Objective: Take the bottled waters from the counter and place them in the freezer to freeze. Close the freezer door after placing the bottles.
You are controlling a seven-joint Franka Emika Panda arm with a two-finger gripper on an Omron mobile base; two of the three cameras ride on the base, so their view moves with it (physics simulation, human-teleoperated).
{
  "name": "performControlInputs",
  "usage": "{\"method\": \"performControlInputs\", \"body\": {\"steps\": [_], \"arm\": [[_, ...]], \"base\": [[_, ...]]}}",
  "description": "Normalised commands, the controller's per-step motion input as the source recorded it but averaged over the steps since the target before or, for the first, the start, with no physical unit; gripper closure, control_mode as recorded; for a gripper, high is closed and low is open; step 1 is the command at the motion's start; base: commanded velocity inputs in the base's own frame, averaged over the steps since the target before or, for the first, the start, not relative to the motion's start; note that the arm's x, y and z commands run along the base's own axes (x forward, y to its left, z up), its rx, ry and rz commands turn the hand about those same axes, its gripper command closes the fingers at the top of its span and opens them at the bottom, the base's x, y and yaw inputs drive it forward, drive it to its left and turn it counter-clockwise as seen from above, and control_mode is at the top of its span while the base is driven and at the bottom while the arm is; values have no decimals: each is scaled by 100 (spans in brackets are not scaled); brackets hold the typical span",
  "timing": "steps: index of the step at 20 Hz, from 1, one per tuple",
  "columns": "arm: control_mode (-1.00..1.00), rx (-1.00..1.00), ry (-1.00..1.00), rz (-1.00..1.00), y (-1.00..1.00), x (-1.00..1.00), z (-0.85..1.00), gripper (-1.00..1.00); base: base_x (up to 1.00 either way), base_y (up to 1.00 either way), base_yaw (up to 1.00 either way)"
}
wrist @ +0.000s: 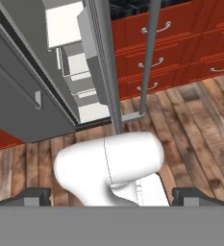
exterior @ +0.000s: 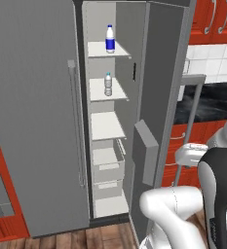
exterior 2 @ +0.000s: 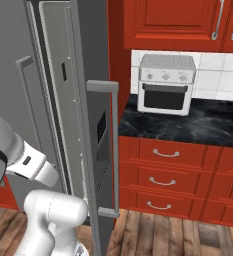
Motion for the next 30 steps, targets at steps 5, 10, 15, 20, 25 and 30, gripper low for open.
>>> {"method": "performControlInputs", "body": {"steps": [5, 10, 15, 20, 25, 30], "arm": [[-100, 0, 0, 0, 0, 5, 0, -100], [-100, 6, -2, 6, -61, 41, 0, -100], [-100, 24, -13, 22, -91, 64, 0, -100], [-100, 15, -24, 37, -63, 82, -21, -100], [-100, 12, -35, 43, -70, 75, -45, -100], [-100, 5, -38, 43, -52, 49, -52, -100]], "base": [[0, 0, 0], [0, 0, 0], [0, 0, 0], [0, 0, 0], [0, 0, 0], [0, 0, 0]]}}
